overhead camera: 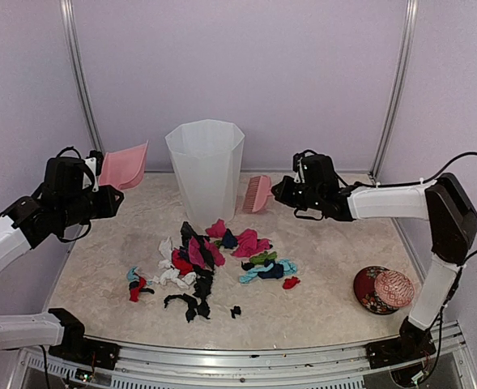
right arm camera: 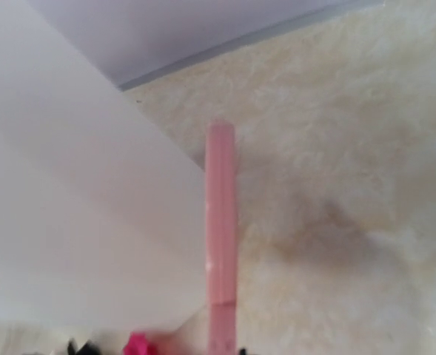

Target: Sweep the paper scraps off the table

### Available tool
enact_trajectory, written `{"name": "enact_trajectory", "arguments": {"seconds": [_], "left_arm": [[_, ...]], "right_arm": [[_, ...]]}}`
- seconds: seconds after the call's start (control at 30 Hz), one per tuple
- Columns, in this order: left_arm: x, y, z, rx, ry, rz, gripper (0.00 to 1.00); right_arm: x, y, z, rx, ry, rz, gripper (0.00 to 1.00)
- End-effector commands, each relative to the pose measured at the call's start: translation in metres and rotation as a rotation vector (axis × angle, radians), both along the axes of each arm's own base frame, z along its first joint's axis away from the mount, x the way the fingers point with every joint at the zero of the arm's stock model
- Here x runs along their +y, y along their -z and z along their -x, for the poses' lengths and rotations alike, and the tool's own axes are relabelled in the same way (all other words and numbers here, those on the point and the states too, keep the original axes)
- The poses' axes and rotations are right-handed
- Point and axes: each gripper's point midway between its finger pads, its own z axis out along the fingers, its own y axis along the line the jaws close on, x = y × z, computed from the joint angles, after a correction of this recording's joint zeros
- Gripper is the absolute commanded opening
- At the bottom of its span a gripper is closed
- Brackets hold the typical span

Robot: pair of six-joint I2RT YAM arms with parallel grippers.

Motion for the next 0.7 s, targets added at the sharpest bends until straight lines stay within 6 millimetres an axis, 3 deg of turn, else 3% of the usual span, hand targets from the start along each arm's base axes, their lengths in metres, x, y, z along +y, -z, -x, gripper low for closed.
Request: {"name": "enact_trajectory", "arguments": {"seconds": [0.0, 0.2, 0.43, 0.53, 0.67], "left_arm": [[0.009, -0.007, -0.005, -0.037, -0.038, 0.022, 0.0], [0.017, -0.009, -0.009, -0.042, -0.054, 0.047, 0.0], [0.024, -0.012, -0.008, -0.056, -0.075, 0.053, 0.0], [0.027, -0.014, -0.009, -0.061, -0.081, 0.058, 0.0], [0.03, -0.014, -0.008, -0.066, -0.09, 0.062, 0.0]], "right_arm": [[-0.016, -0.059, 0.037, -0.138, -0.07, 0.001, 0.0], [0.0, -0.094, 0.103, -0.213, -0.305, -0.029, 0.0], [0.07, -0.119, 0.199, -0.27, -0.727, -0.126, 0.0], [0.107, -0.114, 0.221, -0.264, -0.837, -0.118, 0.0], [0.155, -0.097, 0.229, -0.21, -0.887, -0.092, 0.0]]}}
